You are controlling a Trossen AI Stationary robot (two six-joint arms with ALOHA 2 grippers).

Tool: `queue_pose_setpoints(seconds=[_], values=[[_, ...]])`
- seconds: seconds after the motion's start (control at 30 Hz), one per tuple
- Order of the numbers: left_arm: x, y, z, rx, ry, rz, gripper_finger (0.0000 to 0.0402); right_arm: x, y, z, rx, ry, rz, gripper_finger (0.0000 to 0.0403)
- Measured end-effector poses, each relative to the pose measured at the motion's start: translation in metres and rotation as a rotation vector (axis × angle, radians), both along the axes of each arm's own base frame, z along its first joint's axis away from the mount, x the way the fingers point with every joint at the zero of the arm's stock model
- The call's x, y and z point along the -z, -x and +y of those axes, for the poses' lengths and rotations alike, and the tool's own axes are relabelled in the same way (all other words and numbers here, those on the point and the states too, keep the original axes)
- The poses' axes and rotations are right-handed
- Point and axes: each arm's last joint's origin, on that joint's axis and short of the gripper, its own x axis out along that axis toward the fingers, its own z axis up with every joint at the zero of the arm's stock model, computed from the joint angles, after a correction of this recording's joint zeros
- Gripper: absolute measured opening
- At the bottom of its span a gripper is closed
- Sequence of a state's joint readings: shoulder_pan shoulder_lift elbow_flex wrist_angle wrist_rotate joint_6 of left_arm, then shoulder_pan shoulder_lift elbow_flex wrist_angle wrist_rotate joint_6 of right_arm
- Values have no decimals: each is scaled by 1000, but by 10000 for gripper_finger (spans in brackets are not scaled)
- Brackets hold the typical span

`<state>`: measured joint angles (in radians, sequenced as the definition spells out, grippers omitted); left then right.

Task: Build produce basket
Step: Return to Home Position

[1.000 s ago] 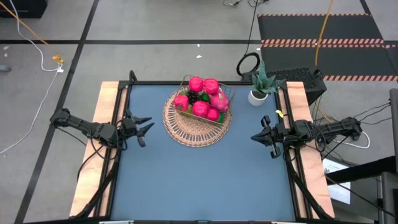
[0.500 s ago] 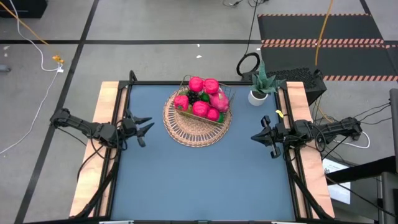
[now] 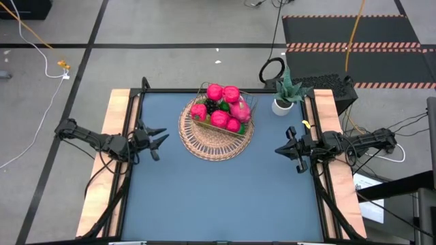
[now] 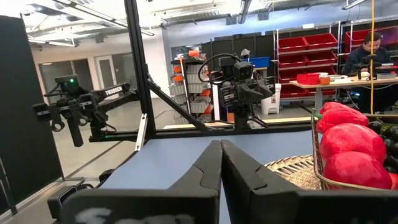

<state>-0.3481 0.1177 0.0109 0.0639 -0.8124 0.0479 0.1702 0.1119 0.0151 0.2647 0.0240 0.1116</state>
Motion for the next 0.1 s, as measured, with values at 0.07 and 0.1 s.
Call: queue_pose_setpoints(seconds=[0.07, 0.1], values=[[0, 0, 0, 0, 0, 0, 131, 0, 0, 0, 0, 0, 0, 0], [0, 0, 0, 0, 0, 0, 131, 0, 0, 0, 0, 0, 0, 0]])
